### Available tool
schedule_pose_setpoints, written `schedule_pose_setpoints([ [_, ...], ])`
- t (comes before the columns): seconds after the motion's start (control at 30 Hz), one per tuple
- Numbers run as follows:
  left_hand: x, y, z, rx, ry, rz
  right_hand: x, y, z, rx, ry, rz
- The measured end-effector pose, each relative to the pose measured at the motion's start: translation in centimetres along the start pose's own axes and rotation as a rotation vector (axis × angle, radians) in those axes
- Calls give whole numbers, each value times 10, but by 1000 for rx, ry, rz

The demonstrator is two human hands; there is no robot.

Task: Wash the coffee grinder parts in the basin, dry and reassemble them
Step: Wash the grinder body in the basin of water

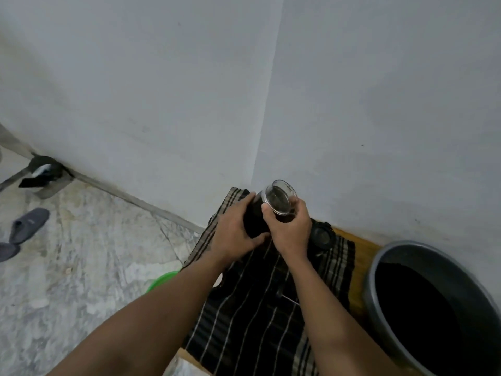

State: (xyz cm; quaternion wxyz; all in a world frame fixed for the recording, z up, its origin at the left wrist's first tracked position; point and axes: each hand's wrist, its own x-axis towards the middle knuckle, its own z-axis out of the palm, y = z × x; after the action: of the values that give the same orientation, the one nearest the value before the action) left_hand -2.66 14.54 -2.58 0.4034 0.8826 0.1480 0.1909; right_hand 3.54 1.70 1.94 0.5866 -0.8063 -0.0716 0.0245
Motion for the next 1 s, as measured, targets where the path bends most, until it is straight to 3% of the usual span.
schedule_pose_setpoints([
  [0.27, 25, 131, 51, 125, -85, 231, 24, -16, -124, 156, 326, -62],
  [0.53, -2, 240, 173, 291, -313, 366, 23, 55, -273, 309, 546, 144],
  [0.63, -16, 255, 216, 415, -460, 381, 16, 103, -310, 424, 497, 388],
  [0.8, -25, 261, 272, 556, -703, 306, 7, 158, -357, 571, 219, 693],
  [1.0, -26, 251, 308, 664, -907, 131, 13, 194, -375, 394, -13, 927],
])
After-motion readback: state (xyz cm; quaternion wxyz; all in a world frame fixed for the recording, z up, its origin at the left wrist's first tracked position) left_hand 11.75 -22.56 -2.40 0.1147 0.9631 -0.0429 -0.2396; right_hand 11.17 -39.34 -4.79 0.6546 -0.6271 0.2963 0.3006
